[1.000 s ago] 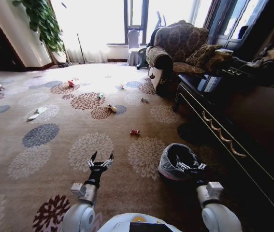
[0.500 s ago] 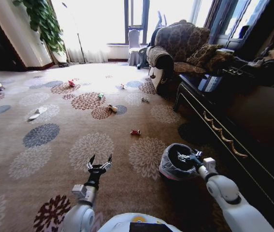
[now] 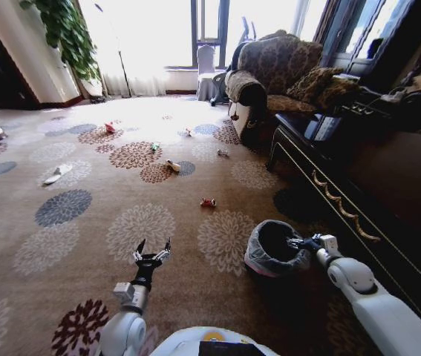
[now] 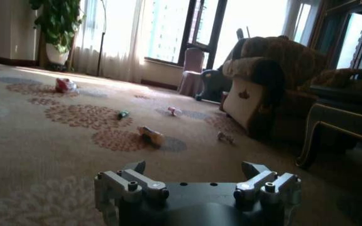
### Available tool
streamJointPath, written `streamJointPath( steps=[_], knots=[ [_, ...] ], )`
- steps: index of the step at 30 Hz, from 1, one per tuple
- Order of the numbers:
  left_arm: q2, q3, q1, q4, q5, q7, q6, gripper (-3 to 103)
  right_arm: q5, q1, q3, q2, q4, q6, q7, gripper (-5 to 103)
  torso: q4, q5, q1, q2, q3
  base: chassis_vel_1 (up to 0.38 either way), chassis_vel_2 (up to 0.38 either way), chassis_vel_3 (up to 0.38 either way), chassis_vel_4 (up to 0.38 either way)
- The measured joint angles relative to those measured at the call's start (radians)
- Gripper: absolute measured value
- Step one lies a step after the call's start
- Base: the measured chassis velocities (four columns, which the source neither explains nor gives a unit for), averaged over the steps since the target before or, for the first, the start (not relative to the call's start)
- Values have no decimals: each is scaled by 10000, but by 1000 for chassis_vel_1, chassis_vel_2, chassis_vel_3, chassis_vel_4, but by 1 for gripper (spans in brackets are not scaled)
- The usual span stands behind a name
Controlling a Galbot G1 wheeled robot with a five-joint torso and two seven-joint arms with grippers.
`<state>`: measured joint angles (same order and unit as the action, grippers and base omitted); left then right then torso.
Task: Pick up the trash from the ground and place it into the trash bin.
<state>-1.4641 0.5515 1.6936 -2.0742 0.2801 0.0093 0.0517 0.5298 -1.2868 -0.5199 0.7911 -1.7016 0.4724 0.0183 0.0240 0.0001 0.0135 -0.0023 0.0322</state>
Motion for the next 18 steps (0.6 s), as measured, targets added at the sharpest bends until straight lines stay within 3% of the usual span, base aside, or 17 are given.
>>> streamJointPath(
  steps=[6, 8, 9, 10, 14, 16, 18],
  knots=[
    [-7, -54, -37, 56, 6, 22, 1, 100, 376, 284, 277, -103, 241, 302, 0, 100, 3, 1, 0, 0, 0, 0, 0, 0, 0],
    [25, -29, -20, 69, 34, 26, 1, 100, 717, 416, 520, -167, 230, 562, 0, 89, 4, 1, 0, 0, 0, 0, 0, 0, 0],
    [51, -16, -12, 77, 46, 26, 3, 100, 820, 442, 626, -222, 194, 649, 0, 89, 3, 0, 0, 0, 0, 0, 0, 0, 0],
    [51, -16, -12, 77, 46, 26, 3, 100, 820, 442, 626, -222, 194, 649, 0, 89, 3, 0, 0, 0, 0, 0, 0, 0, 0],
    [110, -13, -17, 101, 76, 26, 70, 100, 826, 718, 1250, -432, 274, 472, 0, 67, 2, 1, 0, 0, 0, 0, 0, 0, 0],
    [108, -20, -18, 100, 83, 27, 71, 100, 821, 768, 1311, -462, 305, 478, 0, 67, 3, 2, 0, 0, 0, 0, 0, 0, 0],
    [97, -54, -8, 76, 110, 29, 78, 100, 770, 850, 1450, -557, 347, 503, 0, 56, 3, -4, 0, 0, 0, 0, 0, 0, 0]
  ],
)
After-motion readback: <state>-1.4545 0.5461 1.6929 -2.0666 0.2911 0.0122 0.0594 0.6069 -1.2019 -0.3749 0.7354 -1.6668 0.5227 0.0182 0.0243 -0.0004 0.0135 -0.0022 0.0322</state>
